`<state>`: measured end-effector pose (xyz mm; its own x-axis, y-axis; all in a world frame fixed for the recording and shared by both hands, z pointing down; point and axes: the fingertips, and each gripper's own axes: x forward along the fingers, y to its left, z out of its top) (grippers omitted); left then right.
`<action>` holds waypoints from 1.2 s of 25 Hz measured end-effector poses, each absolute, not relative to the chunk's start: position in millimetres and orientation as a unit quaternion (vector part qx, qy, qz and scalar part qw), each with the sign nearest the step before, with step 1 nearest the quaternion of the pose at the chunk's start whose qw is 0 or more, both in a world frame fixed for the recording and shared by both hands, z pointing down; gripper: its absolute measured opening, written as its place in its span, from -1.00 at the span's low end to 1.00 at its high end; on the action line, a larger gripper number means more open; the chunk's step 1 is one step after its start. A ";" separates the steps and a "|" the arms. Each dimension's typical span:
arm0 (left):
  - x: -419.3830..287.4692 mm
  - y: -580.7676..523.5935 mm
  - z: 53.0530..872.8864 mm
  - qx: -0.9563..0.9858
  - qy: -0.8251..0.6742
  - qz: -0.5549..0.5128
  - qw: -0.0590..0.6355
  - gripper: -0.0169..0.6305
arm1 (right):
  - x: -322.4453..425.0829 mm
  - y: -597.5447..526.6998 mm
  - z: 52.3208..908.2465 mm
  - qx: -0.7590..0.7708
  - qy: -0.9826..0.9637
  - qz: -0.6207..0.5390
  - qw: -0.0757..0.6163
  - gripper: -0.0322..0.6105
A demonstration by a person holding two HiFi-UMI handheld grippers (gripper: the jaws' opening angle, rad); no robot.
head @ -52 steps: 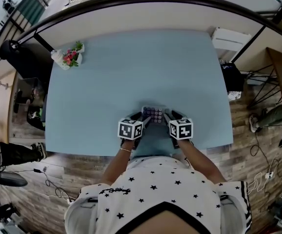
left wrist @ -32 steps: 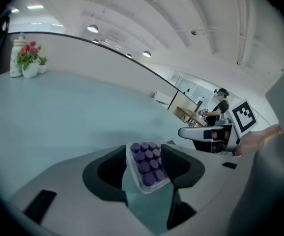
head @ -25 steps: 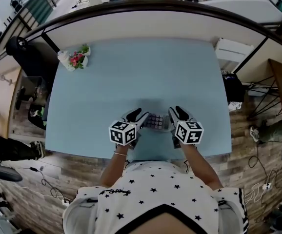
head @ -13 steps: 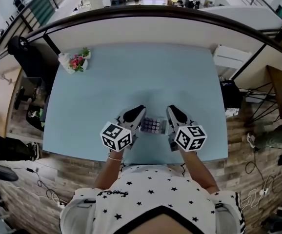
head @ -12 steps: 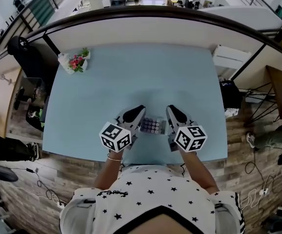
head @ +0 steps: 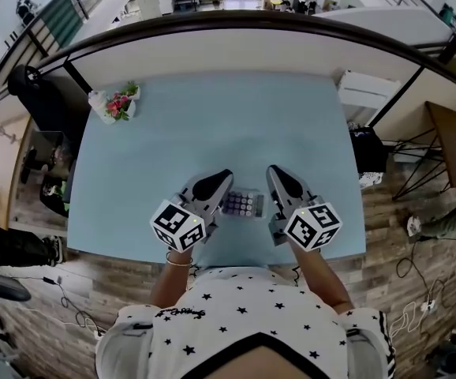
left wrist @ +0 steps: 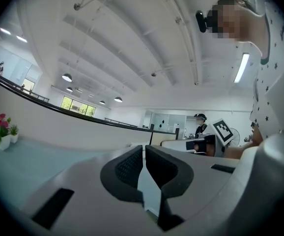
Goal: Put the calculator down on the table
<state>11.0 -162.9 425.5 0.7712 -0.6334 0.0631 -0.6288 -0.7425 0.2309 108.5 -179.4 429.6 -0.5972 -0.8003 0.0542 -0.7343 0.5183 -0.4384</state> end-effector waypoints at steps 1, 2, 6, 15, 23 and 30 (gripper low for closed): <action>12.0 -161.8 424.4 0.934 -0.338 -0.009 0.118 -0.82 | 108.6 -178.5 427.4 -0.441 0.869 -0.211 0.079 -0.91; 12.9 -160.9 423.7 0.934 -0.338 -0.010 0.118 -0.82 | 108.7 -177.5 426.2 -0.439 0.870 -0.209 0.079 -0.91; 15.4 -160.0 423.5 0.934 -0.338 -0.010 0.118 -0.82 | 109.3 -175.1 428.1 -0.436 0.871 -0.214 0.072 -0.91; 17.2 -160.9 424.0 0.935 -0.337 -0.003 0.115 -0.82 | 110.8 -173.4 428.9 -0.437 0.872 -0.211 0.064 -0.91; 17.9 -159.5 426.6 0.933 -0.341 0.009 0.113 -0.82 | 112.6 -172.6 428.6 -0.438 0.872 -0.212 0.063 -0.91; 17.1 -162.3 429.2 0.932 -0.345 0.013 0.109 -0.82 | 111.7 -174.3 429.7 -0.438 0.872 -0.209 0.064 -0.91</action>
